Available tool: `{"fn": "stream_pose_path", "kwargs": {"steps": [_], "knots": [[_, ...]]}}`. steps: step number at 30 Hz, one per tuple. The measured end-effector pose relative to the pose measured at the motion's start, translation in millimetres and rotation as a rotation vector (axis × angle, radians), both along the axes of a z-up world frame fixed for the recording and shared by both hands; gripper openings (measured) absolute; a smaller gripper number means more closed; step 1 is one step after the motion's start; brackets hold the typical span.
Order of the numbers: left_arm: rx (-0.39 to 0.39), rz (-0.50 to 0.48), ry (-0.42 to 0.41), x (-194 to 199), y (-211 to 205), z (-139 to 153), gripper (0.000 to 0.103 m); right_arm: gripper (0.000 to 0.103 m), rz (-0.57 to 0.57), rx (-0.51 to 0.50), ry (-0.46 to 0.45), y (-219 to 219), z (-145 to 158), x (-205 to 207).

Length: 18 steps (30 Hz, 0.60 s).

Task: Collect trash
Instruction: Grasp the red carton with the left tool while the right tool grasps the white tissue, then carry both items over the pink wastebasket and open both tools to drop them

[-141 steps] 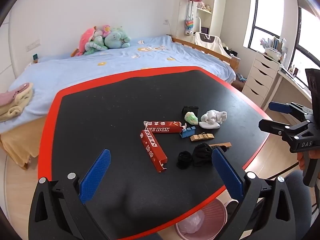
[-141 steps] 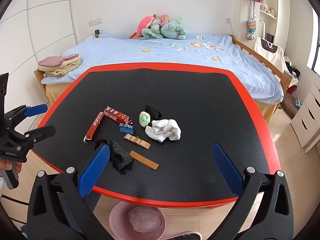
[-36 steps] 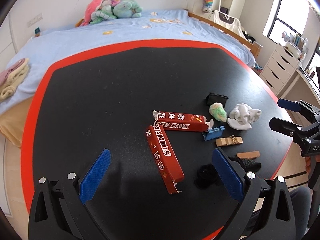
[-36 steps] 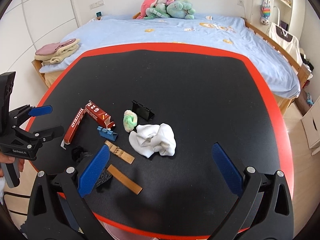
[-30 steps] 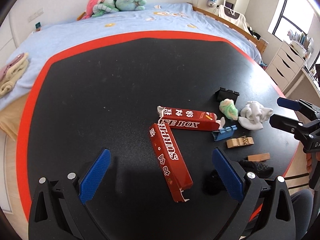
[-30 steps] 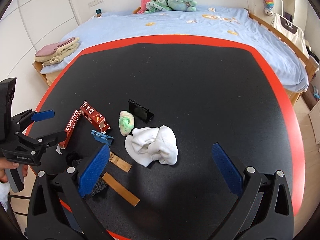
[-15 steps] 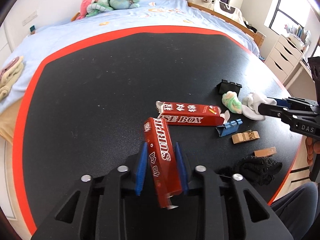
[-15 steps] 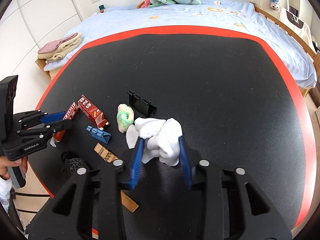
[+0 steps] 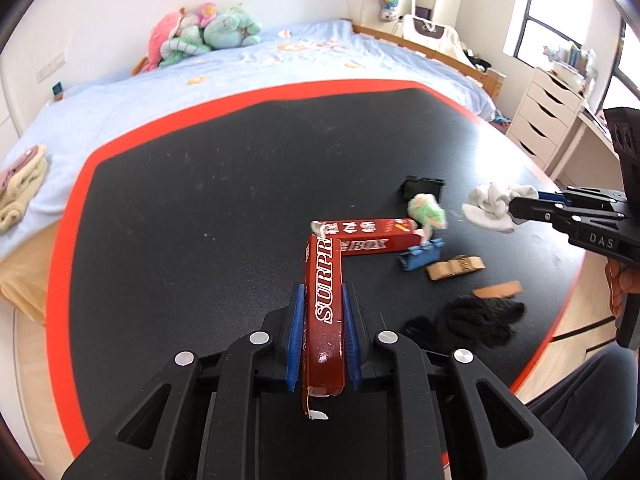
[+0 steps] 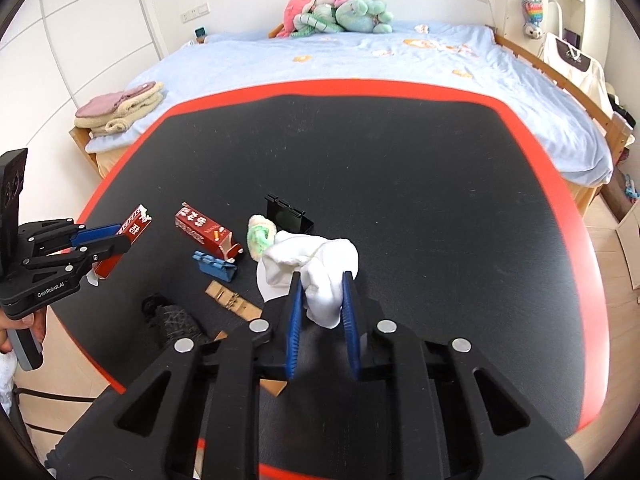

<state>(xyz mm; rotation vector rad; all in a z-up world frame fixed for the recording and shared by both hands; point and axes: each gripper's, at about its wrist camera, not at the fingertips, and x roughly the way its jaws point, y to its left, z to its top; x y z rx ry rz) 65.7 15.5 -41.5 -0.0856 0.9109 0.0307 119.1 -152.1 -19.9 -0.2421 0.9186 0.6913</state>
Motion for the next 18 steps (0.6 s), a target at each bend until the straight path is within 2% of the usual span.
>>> {"fn": "stream_pose_path", "kwargs": {"steps": [5,11,18], "knots": [[-0.005,-0.040,-0.036,-14.0,-10.6,14.6,0.018,0.018,-0.008,-0.002,-0.052,-13.0,16.1,-21.6],[0.003,-0.109,-0.072,-35.3,-32.0,27.6,0.018,0.018,-0.004,0.043,-0.082,-30.6,35.3,-54.3],[-0.046,-0.156,-0.084,-59.0,-49.3,27.5,0.018,0.018,0.030,0.071,-0.120,-49.0,51.4,-103.8]]}}
